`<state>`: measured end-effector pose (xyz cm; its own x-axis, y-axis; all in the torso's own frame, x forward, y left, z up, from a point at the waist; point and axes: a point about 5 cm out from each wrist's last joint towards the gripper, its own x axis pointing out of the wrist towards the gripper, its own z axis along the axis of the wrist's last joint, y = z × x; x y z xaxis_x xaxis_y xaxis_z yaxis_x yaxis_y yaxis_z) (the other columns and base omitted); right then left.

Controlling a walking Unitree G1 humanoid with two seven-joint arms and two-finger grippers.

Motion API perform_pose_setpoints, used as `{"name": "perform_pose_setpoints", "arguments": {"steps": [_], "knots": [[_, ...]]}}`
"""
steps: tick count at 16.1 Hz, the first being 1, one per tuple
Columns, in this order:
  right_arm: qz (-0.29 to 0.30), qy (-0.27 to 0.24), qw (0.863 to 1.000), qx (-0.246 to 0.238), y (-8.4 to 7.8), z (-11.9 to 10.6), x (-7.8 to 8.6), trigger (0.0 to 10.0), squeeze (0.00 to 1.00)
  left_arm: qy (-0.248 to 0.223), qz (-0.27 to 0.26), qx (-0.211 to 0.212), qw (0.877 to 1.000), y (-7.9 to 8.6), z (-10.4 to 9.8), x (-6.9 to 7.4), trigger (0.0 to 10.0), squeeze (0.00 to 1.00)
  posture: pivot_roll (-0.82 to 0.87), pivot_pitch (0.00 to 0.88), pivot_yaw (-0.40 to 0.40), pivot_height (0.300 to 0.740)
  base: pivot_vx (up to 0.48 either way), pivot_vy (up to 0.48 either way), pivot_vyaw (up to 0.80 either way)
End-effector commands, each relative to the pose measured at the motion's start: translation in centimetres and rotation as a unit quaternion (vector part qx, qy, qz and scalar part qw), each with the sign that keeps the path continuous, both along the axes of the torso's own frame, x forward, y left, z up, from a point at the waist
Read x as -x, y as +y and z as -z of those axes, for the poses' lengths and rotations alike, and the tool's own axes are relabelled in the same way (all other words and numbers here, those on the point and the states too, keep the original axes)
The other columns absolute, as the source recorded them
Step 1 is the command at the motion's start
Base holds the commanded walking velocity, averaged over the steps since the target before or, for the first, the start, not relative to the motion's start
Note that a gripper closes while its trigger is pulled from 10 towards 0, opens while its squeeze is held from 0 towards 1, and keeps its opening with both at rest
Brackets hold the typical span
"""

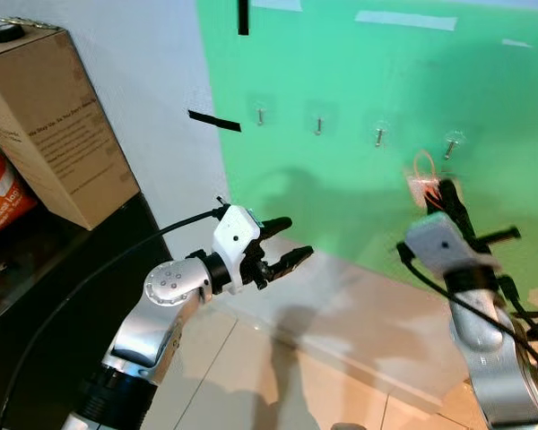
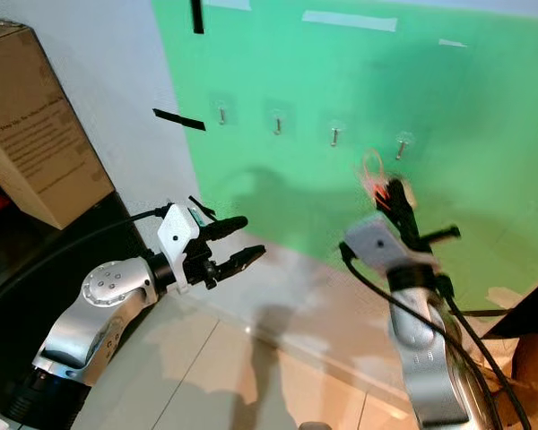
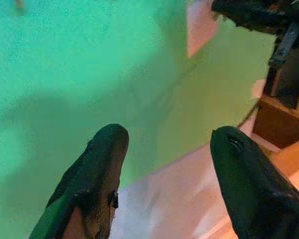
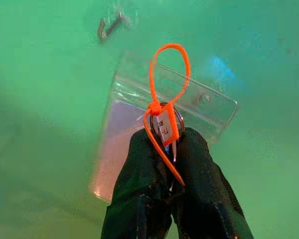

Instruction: Hang keys on a hook

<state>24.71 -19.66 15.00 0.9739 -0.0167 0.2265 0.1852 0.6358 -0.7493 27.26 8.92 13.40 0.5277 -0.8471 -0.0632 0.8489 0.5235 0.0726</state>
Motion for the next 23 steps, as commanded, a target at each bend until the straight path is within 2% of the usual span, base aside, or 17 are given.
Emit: {"name": "perform_pose_setpoints", "arguments": {"steps": [1,8,13,16,18,19,23], "knots": [[0.007,-0.021,1.0,-0.001,0.1,-0.8,0.1,10.0,0.0,0.002,0.015,0.001,1.0,-0.2,-0.2,0.3,10.0,0.0,-0.21,0.0,0.085,0.74,0.0,0.0,0.0],[0.015,-0.039,0.999,0.007,-0.3,-1.6,-1.5,10.0,0.0,0.006,0.032,0.0,0.999,-0.4,-0.3,0.4,10.0,0.0,-0.2,0.0,0.083,0.74,0.0,0.0,0.0],[0.047,0.026,0.998,0.018,-1.2,0.4,-2.3,10.0,0.0,0.006,0.033,-0.003,0.999,-0.2,-0.2,0.5,10.0,0.0,-0.19,0.0,0.081,0.74,0.0,0.0,0.0],[0.107,0.061,0.992,-0.008,-2.6,1.5,-2.5,10.0,0.0,0.007,0.037,-0.005,0.999,-0.2,-0.3,0.4,10.0,0.0,-0.19,0.0,0.085,0.74,0.0,0.0,0.0],[0.113,0.066,0.991,-0.017,-2.7,1.7,-2.4,10.0,0.0,0.009,0.04,-0.006,0.999,-0.2,-0.3,0.5,10.0,0.0,-0.19,0.0,0.087,0.74,0.0,0.0,0.0],[0.112,0.059,0.992,-0.023,-2.7,1.6,-2.3,10.0,0.0,0.009,0.04,-0.006,0.999,-0.2,-0.3,0.5,10.0,0.0,-0.19,0.0,0.087,0.74,0.0,0.0,0.0],[0.072,-0.023,0.996,-0.04,-1.6,-0.4,-1.6,10.0,0.0,0.007,0.04,-0.007,0.999,-0.2,-0.4,0.4,10.0,0.0,-0.19,0.0,0.089,0.74,0.0,0.0,0.0]]}}
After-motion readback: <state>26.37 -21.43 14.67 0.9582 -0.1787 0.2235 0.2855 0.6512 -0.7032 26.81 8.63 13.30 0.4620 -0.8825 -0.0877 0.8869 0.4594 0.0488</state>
